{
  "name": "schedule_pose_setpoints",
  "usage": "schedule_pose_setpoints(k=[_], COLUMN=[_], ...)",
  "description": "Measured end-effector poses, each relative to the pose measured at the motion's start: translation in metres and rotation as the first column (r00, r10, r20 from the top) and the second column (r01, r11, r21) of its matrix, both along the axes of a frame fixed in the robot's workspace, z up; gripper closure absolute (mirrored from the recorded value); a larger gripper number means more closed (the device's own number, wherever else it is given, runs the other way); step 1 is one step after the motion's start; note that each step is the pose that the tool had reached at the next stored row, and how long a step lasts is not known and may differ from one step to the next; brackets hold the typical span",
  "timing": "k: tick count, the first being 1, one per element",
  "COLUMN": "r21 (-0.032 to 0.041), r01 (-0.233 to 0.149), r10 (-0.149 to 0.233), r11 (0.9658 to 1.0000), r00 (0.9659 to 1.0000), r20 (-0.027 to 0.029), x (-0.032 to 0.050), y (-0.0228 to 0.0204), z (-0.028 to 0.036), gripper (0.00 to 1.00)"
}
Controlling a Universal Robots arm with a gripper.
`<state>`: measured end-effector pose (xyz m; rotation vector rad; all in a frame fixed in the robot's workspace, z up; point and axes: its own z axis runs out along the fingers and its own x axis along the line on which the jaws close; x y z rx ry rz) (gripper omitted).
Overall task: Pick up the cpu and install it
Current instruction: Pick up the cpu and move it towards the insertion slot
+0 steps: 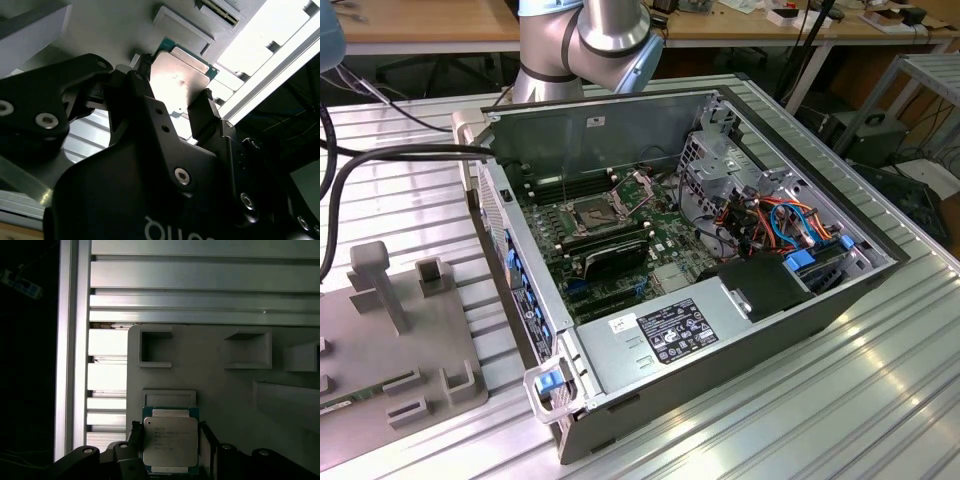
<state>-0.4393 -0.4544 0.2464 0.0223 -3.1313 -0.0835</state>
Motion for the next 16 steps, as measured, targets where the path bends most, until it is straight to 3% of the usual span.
schedule_pose_setpoints(k=[9,16], r21=[-0.0001,0.0], r01=[0.0,0.0], r10=[0.0,0.0], r11=[1.0,1.0], r00=[1.0,1.0], r20=[0.0,0.0], x=[0.0,0.0], y=[0.0,0.0], z=[0.0059,0.018], gripper=[0.45,0.45])
